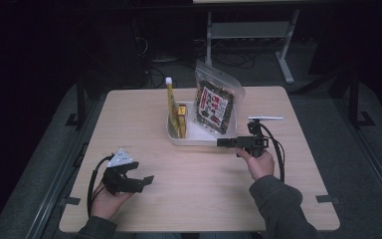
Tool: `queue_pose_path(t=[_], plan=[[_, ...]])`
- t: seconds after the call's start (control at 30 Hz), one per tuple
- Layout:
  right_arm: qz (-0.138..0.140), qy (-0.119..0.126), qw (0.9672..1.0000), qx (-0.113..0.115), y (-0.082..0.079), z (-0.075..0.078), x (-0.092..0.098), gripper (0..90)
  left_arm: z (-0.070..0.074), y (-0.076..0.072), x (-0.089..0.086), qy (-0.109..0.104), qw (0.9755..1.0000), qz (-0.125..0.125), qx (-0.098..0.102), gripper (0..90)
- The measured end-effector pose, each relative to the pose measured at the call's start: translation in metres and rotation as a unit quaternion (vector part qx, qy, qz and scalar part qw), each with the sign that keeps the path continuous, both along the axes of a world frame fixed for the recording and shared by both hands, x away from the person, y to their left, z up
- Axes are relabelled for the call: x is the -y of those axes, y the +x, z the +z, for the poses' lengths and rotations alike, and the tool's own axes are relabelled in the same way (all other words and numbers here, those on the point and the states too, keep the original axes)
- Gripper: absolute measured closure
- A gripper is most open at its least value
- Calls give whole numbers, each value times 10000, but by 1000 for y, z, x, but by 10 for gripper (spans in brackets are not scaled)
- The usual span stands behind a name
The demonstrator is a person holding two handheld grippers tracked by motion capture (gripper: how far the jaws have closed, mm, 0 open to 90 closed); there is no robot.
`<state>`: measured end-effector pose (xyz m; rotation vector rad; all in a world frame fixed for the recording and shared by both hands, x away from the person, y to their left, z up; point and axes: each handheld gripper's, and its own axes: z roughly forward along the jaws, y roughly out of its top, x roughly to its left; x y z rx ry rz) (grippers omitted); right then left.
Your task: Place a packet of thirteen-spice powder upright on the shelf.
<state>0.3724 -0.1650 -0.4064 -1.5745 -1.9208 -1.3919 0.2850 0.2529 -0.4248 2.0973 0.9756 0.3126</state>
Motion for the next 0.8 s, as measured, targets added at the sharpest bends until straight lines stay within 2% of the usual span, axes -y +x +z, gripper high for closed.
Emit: queue_pose_path(t=[0.17, 0.57, 0.8], plan=[[25, 27, 10000, -32, -7, -9, 6, 403, -1, 0, 0, -2, 10000, -2, -9, 192], [262, -167, 9995, -34, -27, -29, 13, 378, -6, 1, 0, -79, 9999, 6, -93, 196], [346, -262, 9990, 142, -44, -38, 13, 355, -8, 1, 0, -120, 9999, 9, -94, 195]])
